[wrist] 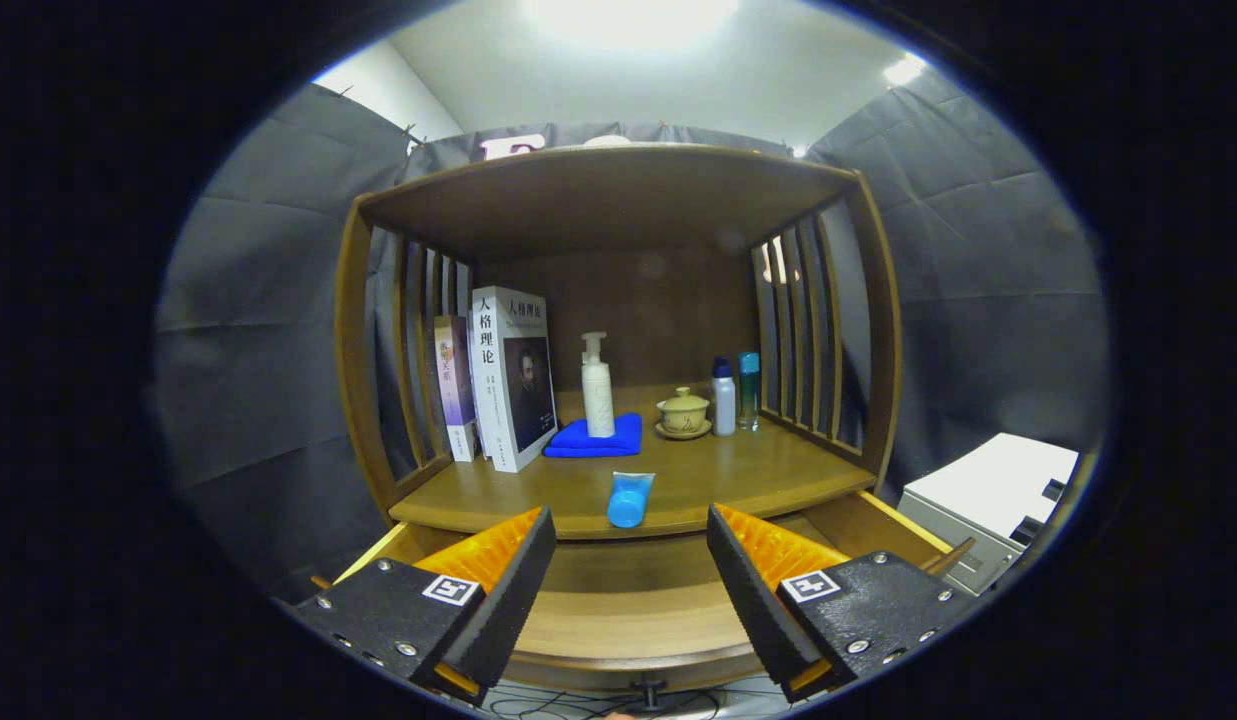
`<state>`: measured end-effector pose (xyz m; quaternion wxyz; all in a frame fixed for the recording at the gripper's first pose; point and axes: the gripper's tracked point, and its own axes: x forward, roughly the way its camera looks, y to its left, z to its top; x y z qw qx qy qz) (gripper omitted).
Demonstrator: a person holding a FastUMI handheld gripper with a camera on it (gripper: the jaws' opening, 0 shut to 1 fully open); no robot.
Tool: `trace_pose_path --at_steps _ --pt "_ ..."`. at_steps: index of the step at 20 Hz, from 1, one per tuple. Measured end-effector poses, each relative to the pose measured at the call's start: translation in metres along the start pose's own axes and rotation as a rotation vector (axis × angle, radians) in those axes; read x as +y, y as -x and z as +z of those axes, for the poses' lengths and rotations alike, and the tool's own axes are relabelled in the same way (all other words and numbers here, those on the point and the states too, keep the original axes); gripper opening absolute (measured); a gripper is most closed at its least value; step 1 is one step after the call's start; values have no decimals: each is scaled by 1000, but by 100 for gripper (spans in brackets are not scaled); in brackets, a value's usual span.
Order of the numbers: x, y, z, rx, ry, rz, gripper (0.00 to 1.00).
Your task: Pull open the drawer, take out the items inside it, and place them on the countertop above the cabinet.
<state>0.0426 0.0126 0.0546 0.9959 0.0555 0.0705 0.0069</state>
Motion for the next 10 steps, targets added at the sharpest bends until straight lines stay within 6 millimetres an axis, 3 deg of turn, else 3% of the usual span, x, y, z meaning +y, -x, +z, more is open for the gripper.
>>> trace_pose_path --at_steps 10 --pt "-3 44 -50 8 -32 11 94"
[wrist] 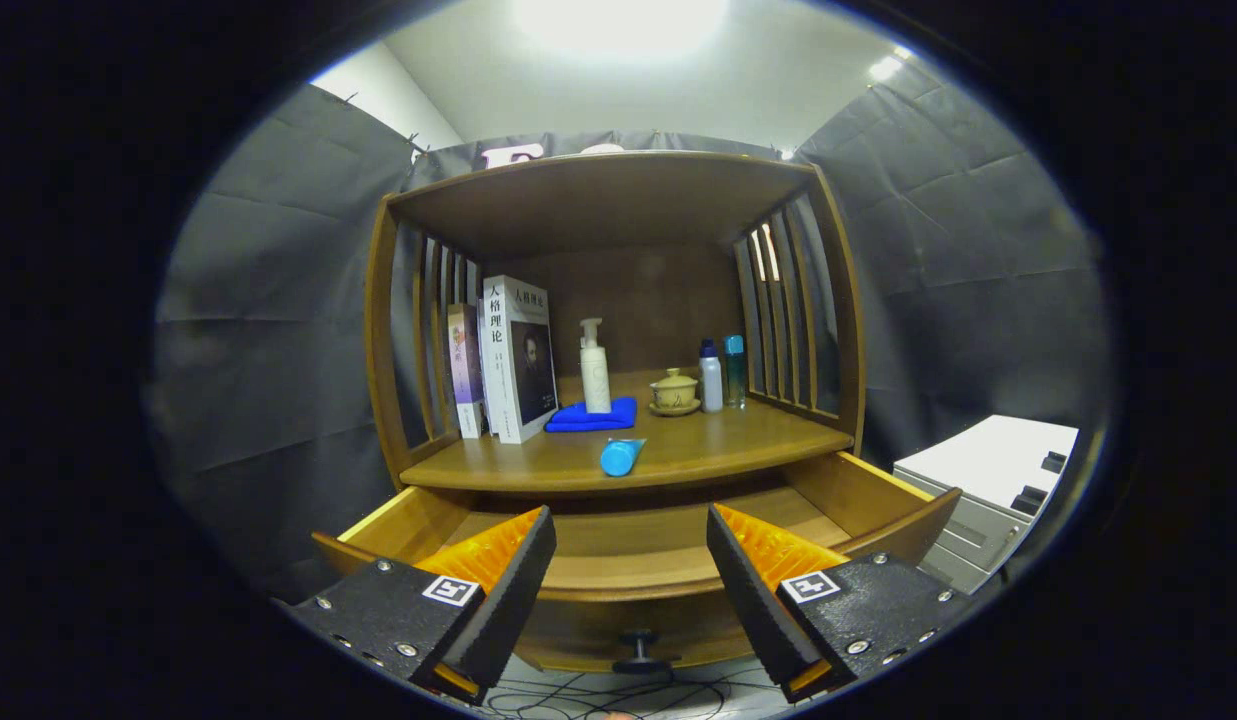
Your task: Pull open the drawer, take out the items inside it, and place them on the countertop above the cabinet.
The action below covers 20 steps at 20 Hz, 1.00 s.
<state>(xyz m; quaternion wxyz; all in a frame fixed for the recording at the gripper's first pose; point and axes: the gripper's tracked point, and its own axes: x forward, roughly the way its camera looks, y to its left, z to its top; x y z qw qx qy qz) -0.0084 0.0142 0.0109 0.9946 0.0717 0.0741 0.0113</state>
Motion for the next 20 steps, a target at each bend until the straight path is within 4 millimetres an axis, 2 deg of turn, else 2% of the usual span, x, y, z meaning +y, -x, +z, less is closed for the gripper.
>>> trace_pose_path --at_steps 10,14,17,20 --pt "4 25 -56 78 53 44 94" --pt "-1 18 -79 137 53 36 94" --pt "2 9 -85 160 63 45 94" --pt "-5 5 -89 170 56 9 94"
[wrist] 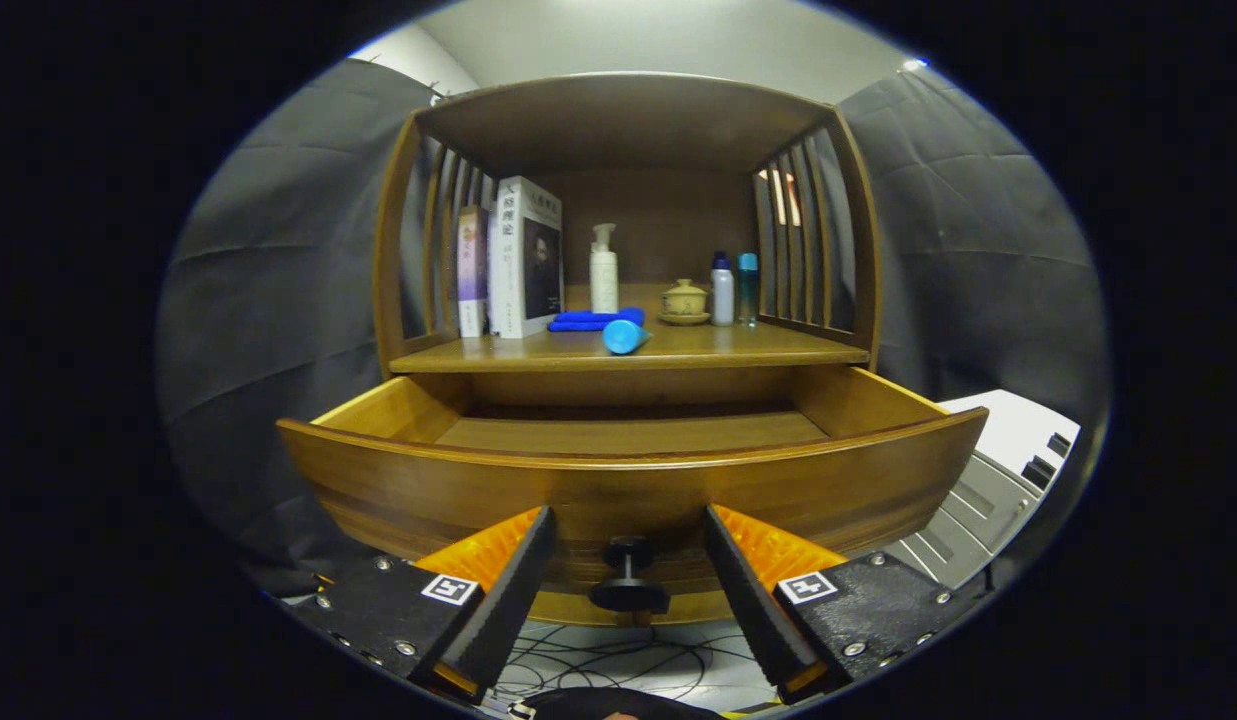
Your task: Pull open the drawer, take out the items inside it, and place them on the countertop above the cabinet.
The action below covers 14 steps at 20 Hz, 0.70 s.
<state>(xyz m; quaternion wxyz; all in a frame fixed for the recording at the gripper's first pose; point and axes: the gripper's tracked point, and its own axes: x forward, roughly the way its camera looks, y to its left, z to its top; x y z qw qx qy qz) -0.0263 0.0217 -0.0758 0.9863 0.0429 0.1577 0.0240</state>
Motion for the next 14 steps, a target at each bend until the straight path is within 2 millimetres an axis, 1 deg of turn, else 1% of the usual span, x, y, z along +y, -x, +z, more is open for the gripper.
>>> trace_pose_path --at_steps 4,7,14 --pt "3 0 0 -7 14 -1 93" --pt "6 -6 3 -4 10 9 95" --pt "13 -32 8 -6 -11 19 96"
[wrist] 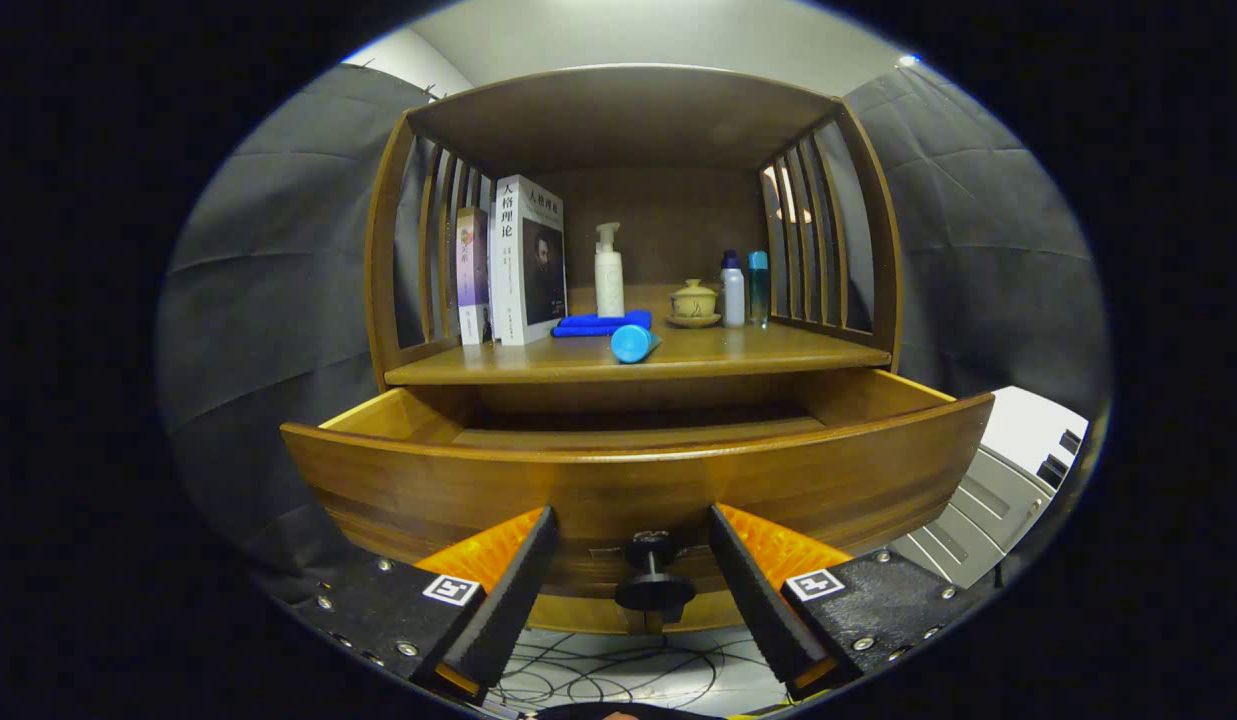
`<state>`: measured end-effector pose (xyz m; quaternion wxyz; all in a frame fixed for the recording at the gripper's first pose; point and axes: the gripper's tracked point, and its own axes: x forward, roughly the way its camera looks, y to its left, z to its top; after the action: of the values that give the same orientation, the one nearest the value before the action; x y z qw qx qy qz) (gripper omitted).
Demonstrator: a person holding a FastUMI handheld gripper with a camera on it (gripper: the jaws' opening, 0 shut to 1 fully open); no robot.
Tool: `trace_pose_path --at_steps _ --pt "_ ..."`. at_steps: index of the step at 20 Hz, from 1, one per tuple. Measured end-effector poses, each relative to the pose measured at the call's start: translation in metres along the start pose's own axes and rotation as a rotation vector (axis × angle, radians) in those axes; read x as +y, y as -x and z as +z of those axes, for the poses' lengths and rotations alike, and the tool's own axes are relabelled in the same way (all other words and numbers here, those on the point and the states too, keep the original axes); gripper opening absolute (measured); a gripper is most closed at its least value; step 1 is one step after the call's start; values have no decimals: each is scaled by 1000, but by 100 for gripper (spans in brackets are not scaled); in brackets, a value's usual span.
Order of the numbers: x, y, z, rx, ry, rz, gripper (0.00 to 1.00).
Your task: Pull open the drawer, take out the items inside it, and place them on the countertop above the cabinet.
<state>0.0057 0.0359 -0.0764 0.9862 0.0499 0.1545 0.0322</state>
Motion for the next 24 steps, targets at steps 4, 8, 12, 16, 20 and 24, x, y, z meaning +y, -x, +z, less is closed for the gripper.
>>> trace_pose_path --at_steps 4,8,12,16,20,24 --pt "2 -17 4 -16 -2 -7 96" --pt "1 -30 7 -22 -5 -2 95" --pt "0 -44 9 -35 -10 2 95" --pt "0 -60 12 -36 -8 8 95" --pt "-3 -75 16 -48 -28 20 95" --pt "-4 -85 17 -53 -30 19 94"
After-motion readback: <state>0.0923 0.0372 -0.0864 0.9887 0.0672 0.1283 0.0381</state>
